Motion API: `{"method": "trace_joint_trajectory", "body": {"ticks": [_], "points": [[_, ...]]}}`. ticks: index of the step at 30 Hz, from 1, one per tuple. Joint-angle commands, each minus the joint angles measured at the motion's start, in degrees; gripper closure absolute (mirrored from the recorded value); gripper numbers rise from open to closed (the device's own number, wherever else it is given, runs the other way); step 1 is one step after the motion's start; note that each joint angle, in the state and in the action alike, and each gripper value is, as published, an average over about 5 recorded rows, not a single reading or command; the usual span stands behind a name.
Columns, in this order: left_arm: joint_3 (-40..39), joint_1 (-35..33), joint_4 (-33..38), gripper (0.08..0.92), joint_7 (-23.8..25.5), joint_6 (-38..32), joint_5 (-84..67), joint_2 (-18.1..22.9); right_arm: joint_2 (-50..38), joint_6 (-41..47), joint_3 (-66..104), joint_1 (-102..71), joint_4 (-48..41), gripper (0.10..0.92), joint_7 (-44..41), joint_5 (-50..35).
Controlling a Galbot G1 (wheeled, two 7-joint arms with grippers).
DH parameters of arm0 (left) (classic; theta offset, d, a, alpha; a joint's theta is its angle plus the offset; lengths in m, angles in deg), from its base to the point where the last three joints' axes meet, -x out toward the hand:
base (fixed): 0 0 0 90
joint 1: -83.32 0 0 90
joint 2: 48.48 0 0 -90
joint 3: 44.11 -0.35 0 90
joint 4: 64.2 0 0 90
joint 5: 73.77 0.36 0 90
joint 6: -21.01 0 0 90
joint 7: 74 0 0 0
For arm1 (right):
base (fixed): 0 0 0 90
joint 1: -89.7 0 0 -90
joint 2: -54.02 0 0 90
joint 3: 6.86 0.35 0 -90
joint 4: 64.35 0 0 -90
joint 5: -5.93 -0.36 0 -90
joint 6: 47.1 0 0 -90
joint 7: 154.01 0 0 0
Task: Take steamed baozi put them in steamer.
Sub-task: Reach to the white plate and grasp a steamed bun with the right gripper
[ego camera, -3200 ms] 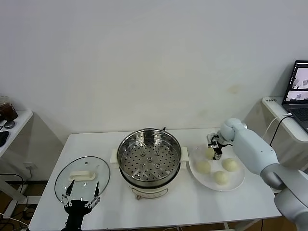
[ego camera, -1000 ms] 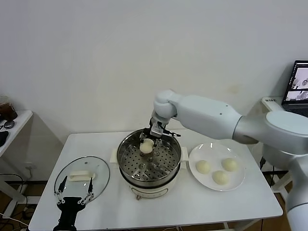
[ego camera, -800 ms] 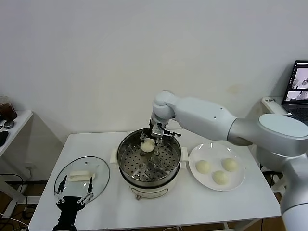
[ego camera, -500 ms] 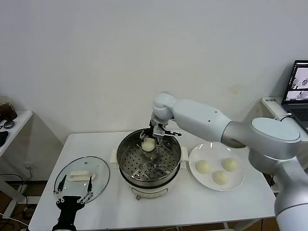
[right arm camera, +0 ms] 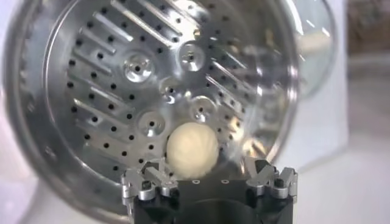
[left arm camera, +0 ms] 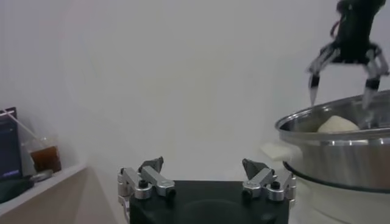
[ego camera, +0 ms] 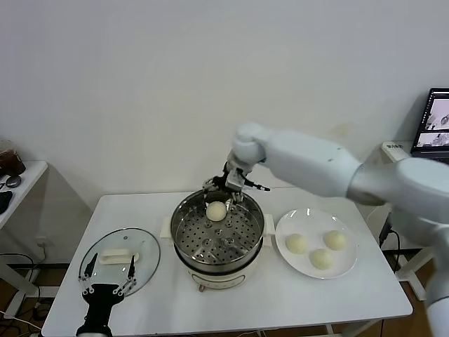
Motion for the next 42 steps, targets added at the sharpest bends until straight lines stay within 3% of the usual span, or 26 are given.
{"method": "trace_joint_trajectory", "body": {"ticks": [1, 7, 13, 27, 42], "points": [[0.0, 0.8, -0.3, 0.177, 0.2, 0.1, -0.3, -0.8, -23.7, 37.0, -2.7, 7.7, 18.6, 0.203, -3.6, -14.4], [-0.7, 1.6, -1.0, 0.177, 0.3, 0.1, -0.3, -1.2, -33.4, 40.0, -3.7, 2.2, 21.0, 0.203, -4.1, -9.5], [-0.9, 1.6, -1.2, 0.177, 0.5, 0.1, -0.3, -1.1, -36.1, 37.3, 3.9, -12.3, 16.6, 0.203, -4.5, -3.3], [0.2, 0.4, -1.3, 0.177, 0.5, 0.2, 0.1, -0.7, -23.0, 31.9, 16.8, -29.3, 1.2, 0.203, -3.1, 5.4], [0.8, 0.2, -1.2, 0.177, 0.5, 0.2, 0.1, -0.2, -15.7, 29.7, 19.4, -32.7, -6.0, 0.203, -2.7, 9.5]]}}
